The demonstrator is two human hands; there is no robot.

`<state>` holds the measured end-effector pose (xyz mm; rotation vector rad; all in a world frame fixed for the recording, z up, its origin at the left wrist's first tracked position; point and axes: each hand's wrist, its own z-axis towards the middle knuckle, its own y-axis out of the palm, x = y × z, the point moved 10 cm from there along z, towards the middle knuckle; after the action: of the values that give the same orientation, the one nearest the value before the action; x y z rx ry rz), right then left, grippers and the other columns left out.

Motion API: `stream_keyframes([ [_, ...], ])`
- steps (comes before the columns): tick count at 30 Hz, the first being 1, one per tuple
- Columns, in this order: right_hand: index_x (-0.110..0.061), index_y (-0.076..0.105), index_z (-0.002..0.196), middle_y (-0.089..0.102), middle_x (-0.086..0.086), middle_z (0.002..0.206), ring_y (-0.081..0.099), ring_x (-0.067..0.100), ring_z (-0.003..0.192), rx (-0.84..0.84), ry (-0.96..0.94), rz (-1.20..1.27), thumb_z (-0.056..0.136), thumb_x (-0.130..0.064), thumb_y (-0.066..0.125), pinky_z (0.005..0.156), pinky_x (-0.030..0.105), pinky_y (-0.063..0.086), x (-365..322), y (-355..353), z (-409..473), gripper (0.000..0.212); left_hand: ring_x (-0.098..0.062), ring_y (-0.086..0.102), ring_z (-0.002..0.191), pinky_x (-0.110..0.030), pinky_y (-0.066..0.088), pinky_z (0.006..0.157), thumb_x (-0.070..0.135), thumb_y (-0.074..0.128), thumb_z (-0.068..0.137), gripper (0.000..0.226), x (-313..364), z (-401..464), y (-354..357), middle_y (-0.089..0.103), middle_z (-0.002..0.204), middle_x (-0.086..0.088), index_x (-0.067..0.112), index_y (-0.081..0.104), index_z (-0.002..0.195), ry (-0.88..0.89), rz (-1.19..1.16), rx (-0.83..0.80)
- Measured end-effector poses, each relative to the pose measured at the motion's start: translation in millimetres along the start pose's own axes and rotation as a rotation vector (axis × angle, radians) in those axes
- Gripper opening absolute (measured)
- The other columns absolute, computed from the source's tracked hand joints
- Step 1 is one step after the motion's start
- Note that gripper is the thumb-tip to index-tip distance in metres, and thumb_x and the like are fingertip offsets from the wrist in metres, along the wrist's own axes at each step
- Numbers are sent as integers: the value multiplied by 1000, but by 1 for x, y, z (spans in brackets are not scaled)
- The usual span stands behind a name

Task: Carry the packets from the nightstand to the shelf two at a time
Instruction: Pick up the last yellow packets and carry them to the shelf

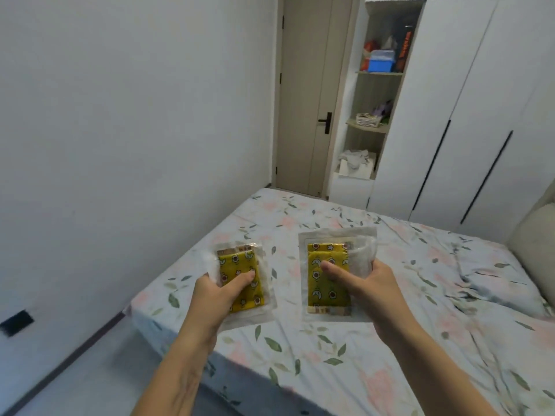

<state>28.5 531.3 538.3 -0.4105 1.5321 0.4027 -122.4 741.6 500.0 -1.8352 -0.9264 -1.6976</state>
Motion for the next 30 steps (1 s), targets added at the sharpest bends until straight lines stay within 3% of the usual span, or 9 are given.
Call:
stream_keyframes([
  [9, -27, 67, 95, 75, -6, 89, 73, 9, 80, -307, 44, -83, 76, -29, 78, 64, 26, 61, 26, 220, 67, 22, -20, 74, 77, -36, 58, 73, 15, 74, 81, 5, 0, 45, -197, 77, 80, -3, 15, 72, 86, -10, -25, 318],
  [14, -21, 70, 96, 77, -3, 85, 75, 14, 77, -413, 77, -105, 76, -27, 79, 63, 29, 61, 47, 334, 115, 22, -16, 73, 76, -28, 56, 64, 16, 73, 82, 9, -4, 100, -291, 76, 80, 1, 17, 71, 90, -30, -34, 441],
  [17, -19, 71, 100, 78, -2, 87, 75, 15, 78, -447, 81, -114, 75, -29, 79, 63, 30, 61, 52, 397, 154, 28, -15, 74, 76, -28, 56, 65, 17, 74, 81, 11, 6, 146, -340, 77, 81, 1, 18, 71, 92, -34, -38, 481],
  [23, -24, 69, 91, 77, -8, 77, 74, 10, 71, -547, 104, -105, 76, -27, 78, 52, 22, 56, 49, 525, 214, 18, -16, 72, 79, -33, 57, 71, 18, 74, 81, 13, 40, 217, -435, 76, 84, 2, 21, 70, 93, -35, -41, 572],
  [30, -21, 70, 91, 78, -4, 81, 75, 13, 73, -629, 136, -104, 75, -24, 79, 55, 24, 58, 52, 670, 246, 18, -8, 71, 73, -20, 50, 58, 20, 74, 82, 13, 57, 274, -546, 74, 81, 7, 24, 68, 92, -46, -23, 625],
])
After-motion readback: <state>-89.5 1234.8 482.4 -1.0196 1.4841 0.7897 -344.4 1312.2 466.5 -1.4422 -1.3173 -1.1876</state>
